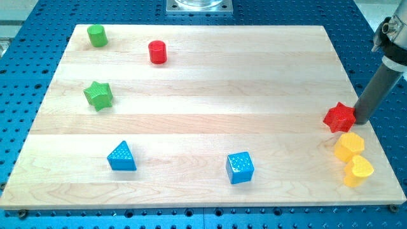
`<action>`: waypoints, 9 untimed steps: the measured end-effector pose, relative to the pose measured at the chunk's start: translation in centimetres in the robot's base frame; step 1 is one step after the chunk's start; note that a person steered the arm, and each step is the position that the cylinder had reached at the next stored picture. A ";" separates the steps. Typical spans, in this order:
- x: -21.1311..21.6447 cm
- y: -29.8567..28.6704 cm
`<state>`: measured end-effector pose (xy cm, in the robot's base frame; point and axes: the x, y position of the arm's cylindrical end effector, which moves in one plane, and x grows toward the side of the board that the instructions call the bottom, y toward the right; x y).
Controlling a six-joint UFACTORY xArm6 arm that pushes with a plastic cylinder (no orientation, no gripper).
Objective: Push the cube above the red star
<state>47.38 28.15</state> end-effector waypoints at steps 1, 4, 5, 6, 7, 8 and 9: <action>0.0 -1.3; -4.6 -14.0; -2.6 -21.4; 3.0 -22.7; 6.9 -23.6; 8.6 -26.4; 11.7 -27.1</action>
<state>59.11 1.05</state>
